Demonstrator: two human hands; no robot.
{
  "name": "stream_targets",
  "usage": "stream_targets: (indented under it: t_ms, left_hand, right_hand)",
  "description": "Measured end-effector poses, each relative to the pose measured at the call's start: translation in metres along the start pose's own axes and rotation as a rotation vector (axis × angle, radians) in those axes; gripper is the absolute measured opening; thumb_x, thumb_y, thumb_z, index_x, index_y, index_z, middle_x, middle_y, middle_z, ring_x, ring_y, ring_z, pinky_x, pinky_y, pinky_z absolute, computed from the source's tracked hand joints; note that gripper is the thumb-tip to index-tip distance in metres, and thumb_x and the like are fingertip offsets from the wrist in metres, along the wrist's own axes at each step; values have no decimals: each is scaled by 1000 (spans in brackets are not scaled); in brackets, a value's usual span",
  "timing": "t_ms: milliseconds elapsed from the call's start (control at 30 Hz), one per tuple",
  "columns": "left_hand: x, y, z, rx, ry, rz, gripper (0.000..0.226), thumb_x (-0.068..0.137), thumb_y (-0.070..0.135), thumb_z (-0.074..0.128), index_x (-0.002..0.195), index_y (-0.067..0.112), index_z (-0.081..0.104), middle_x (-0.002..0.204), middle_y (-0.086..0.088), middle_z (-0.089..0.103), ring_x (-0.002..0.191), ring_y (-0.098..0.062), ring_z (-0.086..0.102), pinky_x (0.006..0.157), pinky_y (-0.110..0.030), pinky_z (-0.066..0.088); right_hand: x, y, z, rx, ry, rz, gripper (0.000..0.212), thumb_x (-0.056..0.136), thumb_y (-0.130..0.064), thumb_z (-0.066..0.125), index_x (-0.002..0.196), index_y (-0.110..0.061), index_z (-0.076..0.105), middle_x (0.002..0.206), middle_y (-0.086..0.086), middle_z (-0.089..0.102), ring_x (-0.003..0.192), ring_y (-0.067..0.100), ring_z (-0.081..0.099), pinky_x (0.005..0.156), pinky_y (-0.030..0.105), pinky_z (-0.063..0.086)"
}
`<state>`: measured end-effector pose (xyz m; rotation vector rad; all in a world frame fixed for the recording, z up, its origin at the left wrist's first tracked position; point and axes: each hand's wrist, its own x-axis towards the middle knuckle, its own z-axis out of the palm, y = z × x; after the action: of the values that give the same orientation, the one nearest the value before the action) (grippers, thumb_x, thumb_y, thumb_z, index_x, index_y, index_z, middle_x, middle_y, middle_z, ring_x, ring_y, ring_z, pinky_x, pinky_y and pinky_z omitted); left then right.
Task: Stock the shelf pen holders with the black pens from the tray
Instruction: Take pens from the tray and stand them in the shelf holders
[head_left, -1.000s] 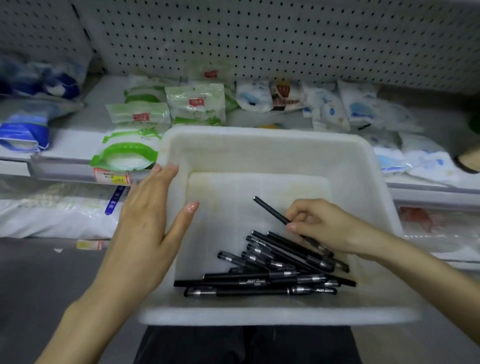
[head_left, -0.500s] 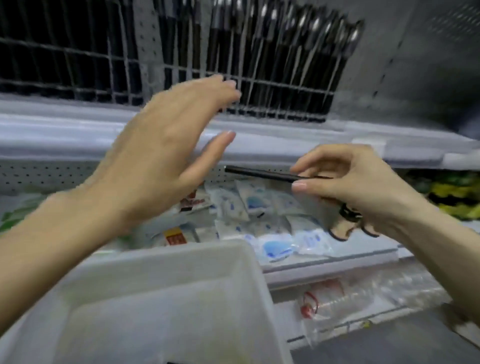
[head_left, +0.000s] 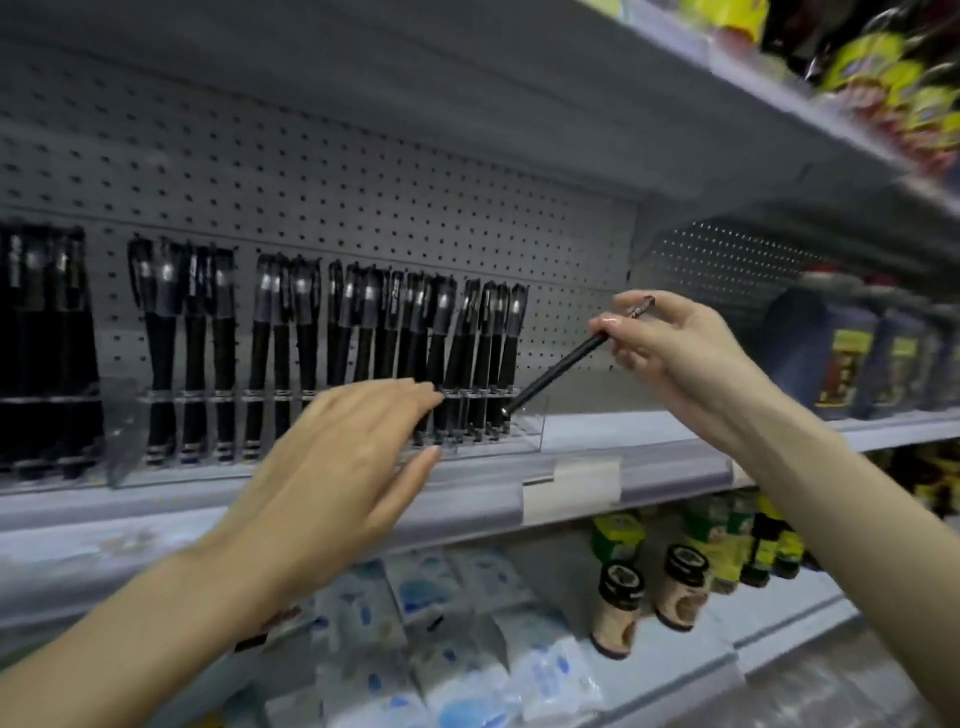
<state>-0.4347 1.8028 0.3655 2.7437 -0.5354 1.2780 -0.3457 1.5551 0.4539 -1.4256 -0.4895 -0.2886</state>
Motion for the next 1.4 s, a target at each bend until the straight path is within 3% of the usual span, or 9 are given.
stream_targets:
  t_ms: [133,300,500,667,900,1067,1233,1400]
  left_hand:
    - [0,-2,4,19,18,-27,47,96,42,35,128,16,57,122,1,63,116,-9,49,98,-27,28]
    - [-3,-6,4,-4,-15,-31,47,98,49,32,132,21,50,123,7,61,115,-3,43,98,-23,26]
    - [-4,-10,4,0,-34,-14,48,97,50,34,132,22,51,126,10,59,117,-1,41,99,-21,25]
    - [-3,-12,6,-7,-24,-8,46,97,51,33,129,24,54,125,12,59,117,-1,42,99,-22,26]
    - [-2,-14,8,-22,-9,-10,43,98,51,33,126,26,55,123,14,59,116,0,44,98,-23,28]
    - [-2,-13,8,-12,-13,-15,44,97,51,33,125,26,56,122,14,59,115,0,44,98,-23,27]
    - [-4,-13,8,6,-36,-25,45,97,51,32,124,25,57,123,13,59,116,-2,45,99,-24,27]
    - [-2,-13,7,15,-39,-29,45,97,51,32,124,25,57,123,12,59,115,-3,45,98,-24,27]
  right_hand:
    - [15,-2,12,-73,77,-160,25,87,-4,65,107,-8,52,85,7,72,68,7,64,62,16,49]
    - [27,-1,26,-293,59,-342,25,89,-5,62,110,-7,49,84,3,71,65,6,64,61,17,51]
    - [41,11,26,-459,-116,-297,21,89,-6,63,104,-15,51,84,3,73,59,6,61,54,18,47]
    - [48,18,22,-601,-186,-305,24,84,-18,69,100,-28,54,80,4,73,63,9,64,53,22,46]
    - [55,15,20,-628,-203,-340,44,80,-14,74,116,-22,52,74,5,67,58,11,66,51,17,46]
    - [59,14,22,-632,-196,-363,40,75,-18,78,98,-27,48,73,5,67,60,19,68,53,19,47]
    - [61,11,21,-645,-222,-355,40,73,-18,79,100,-23,50,76,8,70,60,19,69,54,17,47]
    - [59,15,21,-750,-287,-336,41,75,-13,79,105,-21,51,78,3,70,60,17,69,64,30,56]
